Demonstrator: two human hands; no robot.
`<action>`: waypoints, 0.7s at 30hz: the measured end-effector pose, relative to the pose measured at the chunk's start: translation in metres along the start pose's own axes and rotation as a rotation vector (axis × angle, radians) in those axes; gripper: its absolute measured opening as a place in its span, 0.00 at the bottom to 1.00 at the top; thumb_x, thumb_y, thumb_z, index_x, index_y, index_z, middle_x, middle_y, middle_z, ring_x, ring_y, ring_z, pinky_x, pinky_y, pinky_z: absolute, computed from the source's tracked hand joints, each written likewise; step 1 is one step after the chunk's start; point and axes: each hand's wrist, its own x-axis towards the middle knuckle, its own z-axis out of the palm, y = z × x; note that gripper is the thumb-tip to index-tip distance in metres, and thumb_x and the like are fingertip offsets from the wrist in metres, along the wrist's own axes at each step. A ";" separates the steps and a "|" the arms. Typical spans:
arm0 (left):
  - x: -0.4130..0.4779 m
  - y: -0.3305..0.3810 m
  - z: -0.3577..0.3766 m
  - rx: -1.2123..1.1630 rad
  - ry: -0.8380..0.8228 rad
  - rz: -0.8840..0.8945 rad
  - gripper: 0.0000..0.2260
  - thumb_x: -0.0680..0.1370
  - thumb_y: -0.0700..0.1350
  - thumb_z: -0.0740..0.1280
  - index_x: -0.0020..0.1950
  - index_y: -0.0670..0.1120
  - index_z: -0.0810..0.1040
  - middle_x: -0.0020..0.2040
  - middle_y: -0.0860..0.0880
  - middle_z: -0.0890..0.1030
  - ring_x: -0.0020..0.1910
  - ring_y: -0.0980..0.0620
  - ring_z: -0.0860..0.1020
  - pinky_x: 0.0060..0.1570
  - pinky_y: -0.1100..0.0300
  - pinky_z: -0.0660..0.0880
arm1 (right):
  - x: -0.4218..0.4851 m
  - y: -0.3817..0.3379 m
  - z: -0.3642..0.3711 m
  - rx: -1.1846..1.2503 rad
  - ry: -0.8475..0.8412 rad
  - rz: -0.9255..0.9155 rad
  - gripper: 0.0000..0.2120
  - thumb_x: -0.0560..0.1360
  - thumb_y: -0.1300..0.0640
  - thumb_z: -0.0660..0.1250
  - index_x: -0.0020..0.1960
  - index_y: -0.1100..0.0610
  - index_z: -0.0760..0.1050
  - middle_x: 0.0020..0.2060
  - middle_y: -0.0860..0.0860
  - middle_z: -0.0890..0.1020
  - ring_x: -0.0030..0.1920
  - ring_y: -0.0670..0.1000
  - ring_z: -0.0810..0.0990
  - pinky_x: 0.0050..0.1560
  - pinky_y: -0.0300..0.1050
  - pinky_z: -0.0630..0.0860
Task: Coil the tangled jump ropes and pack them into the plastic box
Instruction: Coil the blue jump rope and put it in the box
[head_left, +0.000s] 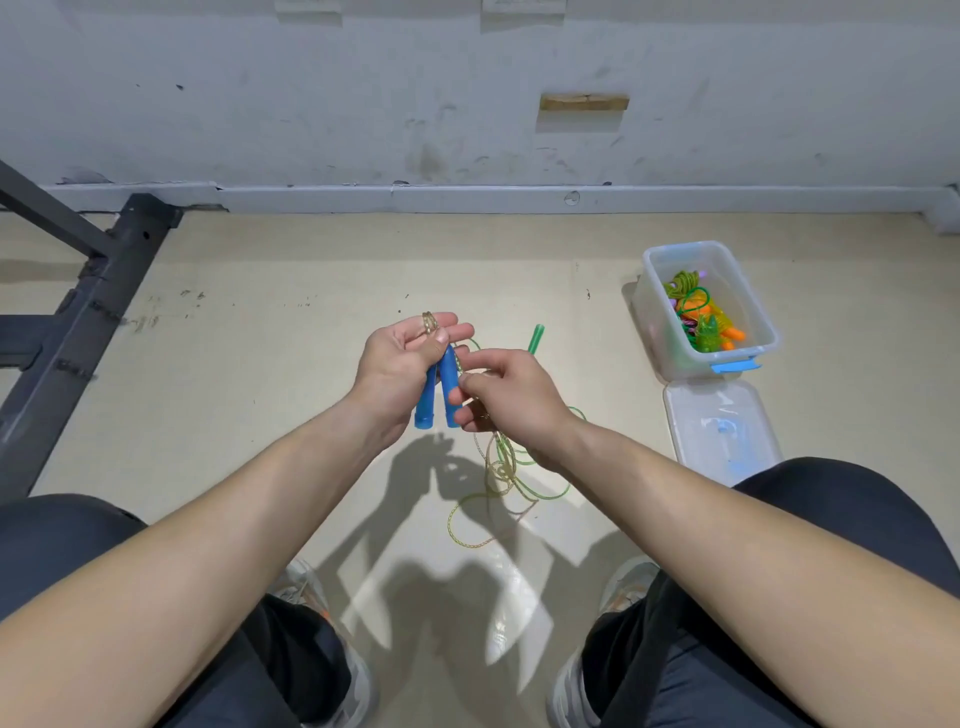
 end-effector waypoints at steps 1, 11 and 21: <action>0.000 -0.001 0.001 0.006 0.032 0.016 0.09 0.84 0.37 0.61 0.63 0.40 0.77 0.56 0.47 0.85 0.52 0.47 0.84 0.52 0.58 0.80 | -0.003 -0.001 0.001 0.010 -0.014 0.006 0.19 0.78 0.64 0.59 0.67 0.55 0.75 0.40 0.53 0.84 0.35 0.52 0.84 0.44 0.46 0.79; 0.001 0.003 0.021 -0.198 0.225 -0.002 0.10 0.83 0.38 0.63 0.63 0.45 0.79 0.60 0.48 0.83 0.59 0.48 0.83 0.61 0.55 0.78 | -0.026 0.005 0.032 0.242 0.057 -0.017 0.05 0.82 0.60 0.61 0.55 0.56 0.75 0.36 0.51 0.83 0.29 0.48 0.77 0.33 0.40 0.75; 0.000 0.002 0.025 -0.164 0.101 -0.139 0.14 0.86 0.45 0.58 0.71 0.47 0.74 0.66 0.54 0.80 0.53 0.52 0.79 0.47 0.58 0.76 | -0.010 0.016 0.024 -0.197 0.080 -0.268 0.08 0.78 0.64 0.59 0.48 0.55 0.75 0.24 0.43 0.74 0.28 0.46 0.70 0.35 0.41 0.69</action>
